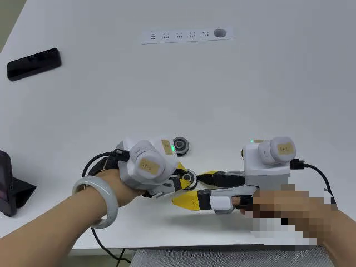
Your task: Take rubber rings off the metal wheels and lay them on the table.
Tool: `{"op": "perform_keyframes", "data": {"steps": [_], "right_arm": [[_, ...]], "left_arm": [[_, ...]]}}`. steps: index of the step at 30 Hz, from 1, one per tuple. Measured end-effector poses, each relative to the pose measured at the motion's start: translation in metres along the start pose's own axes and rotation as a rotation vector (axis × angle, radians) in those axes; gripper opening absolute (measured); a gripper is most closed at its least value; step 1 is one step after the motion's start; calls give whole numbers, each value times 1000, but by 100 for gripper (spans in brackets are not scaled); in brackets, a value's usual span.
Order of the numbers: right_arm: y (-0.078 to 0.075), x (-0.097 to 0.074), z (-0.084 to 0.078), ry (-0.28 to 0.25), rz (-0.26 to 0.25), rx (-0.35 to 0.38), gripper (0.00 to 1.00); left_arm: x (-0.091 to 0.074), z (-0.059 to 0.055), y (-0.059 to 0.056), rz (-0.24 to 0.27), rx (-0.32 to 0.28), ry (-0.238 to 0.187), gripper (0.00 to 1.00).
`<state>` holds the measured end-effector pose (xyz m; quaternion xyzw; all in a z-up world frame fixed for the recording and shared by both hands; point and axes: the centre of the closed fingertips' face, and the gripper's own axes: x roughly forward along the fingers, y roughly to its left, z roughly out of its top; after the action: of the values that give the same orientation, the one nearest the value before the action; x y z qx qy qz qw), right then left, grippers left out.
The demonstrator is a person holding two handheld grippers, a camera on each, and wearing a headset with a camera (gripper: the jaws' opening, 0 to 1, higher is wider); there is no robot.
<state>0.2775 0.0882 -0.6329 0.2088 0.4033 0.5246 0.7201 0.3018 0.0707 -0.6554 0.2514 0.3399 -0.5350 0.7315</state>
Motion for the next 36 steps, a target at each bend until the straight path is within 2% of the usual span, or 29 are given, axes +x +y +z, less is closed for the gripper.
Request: {"op": "perform_keyframes", "data": {"steps": [2,6,13,16,19,22,25,27,31,36], "right_arm": [[-1,-1,2,-9,6,20,74],[-3,-6,11,-60,37,134,72],[-1,-9,13,-91,48,172,71],[-5,-9,15,-99,45,206,69],[-11,-12,19,-125,41,300,62],[-13,-11,17,-125,33,296,57],[-14,-8,17,-118,24,272,58],[-16,-9,17,-121,32,293,57],[-11,-12,17,-118,48,290,58],[-14,-14,15,-124,39,295,52]], "left_arm": [[0,0,0,1,-1,-1,13],[0,0,0,1,-2,-3,13],[0,0,0,2,-4,-6,13],[0,0,0,2,-3,-6,13],[0,0,0,2,-3,-5,13],[0,0,0,2,-2,-6,13],[0,0,0,3,-4,-6,13],[0,0,0,4,-7,-8,13],[-1,0,0,3,-7,-11,13],[0,0,0,3,-5,-10,13]]}}
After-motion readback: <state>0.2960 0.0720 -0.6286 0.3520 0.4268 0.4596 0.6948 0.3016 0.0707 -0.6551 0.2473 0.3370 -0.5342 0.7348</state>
